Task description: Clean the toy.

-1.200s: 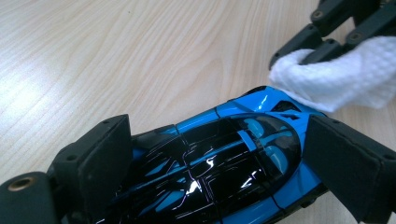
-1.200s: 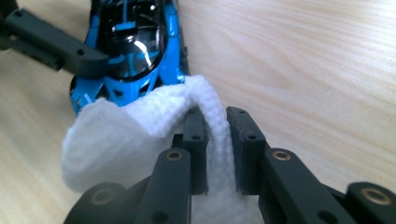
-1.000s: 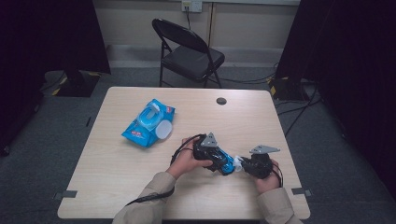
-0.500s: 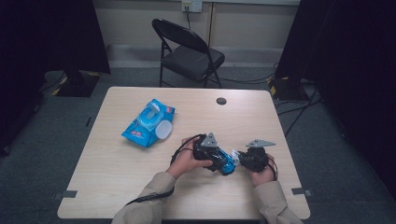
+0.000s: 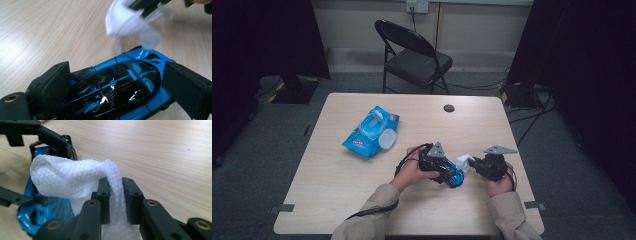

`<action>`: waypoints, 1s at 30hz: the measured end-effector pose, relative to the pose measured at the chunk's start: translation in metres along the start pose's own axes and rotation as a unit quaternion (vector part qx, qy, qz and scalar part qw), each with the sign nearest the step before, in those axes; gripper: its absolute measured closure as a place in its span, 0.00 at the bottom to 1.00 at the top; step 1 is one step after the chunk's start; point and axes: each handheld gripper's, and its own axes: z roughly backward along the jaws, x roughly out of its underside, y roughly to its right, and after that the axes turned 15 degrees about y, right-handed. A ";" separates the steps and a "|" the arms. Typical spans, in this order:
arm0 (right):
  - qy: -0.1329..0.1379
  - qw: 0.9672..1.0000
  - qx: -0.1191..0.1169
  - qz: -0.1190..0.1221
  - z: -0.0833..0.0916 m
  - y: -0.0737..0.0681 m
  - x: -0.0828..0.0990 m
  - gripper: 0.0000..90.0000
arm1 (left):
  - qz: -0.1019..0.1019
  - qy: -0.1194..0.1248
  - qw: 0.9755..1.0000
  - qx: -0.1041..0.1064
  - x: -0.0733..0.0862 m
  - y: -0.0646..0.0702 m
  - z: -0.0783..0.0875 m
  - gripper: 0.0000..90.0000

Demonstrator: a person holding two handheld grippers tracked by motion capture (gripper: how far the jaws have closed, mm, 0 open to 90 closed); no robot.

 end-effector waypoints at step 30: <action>-0.035 0.999 -0.020 0.022 0.025 -0.006 0.025 0.86 | -0.008 -0.036 0.999 -0.004 -0.010 -0.006 0.027 0.17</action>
